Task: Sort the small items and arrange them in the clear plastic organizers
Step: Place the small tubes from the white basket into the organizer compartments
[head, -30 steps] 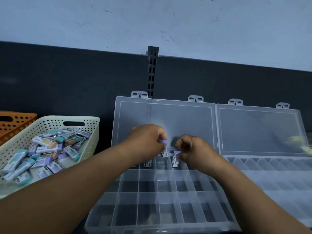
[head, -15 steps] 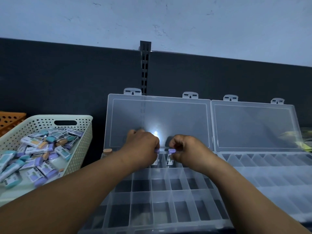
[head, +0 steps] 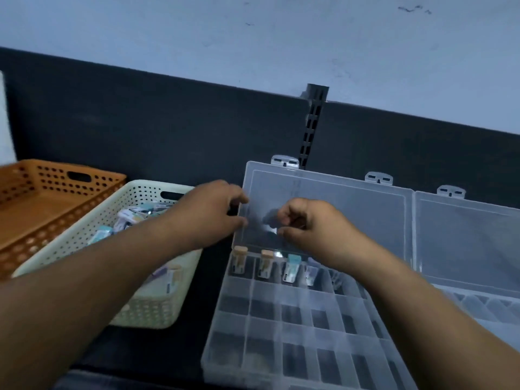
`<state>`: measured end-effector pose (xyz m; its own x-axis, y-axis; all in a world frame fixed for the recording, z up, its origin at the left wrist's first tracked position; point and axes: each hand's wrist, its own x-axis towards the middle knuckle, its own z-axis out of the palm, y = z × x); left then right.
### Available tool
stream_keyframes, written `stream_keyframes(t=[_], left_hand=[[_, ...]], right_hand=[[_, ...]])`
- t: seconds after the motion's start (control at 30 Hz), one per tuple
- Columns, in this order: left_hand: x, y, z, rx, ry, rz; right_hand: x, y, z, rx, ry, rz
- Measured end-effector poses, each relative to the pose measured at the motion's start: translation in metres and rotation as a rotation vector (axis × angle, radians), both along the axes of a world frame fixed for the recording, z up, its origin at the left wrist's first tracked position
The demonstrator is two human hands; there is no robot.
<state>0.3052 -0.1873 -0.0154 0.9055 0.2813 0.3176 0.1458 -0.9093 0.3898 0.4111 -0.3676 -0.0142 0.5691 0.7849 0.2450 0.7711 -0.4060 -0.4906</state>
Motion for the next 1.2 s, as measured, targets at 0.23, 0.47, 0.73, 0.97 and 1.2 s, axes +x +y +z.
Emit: stream_keyframes(t=[0.23, 0.47, 0.73, 0.97, 1.2], left_hand=[[-0.071, 0.087, -0.005, -0.132, 0.150, 0.270], [-0.097, 0.109, -0.038, -0.147, 0.339, 0.211], [-0.099, 0.119, -0.048, -0.080, 0.372, 0.186], [-0.097, 0.114, -0.045, -0.050, 0.438, 0.167], [-0.095, 0.107, -0.046, 0.040, 0.422, 0.207]], right_hand=[[-0.055, 0.107, 0.008, -0.109, -0.087, 0.259], [-0.080, 0.176, -0.010, -0.406, -0.203, 0.350], [-0.100, 0.199, -0.036, -0.738, -0.233, 0.265], [-0.098, 0.200, -0.030, -0.756, -0.190, 0.294], [-0.098, 0.191, -0.021, -0.641, -0.158, 0.330]])
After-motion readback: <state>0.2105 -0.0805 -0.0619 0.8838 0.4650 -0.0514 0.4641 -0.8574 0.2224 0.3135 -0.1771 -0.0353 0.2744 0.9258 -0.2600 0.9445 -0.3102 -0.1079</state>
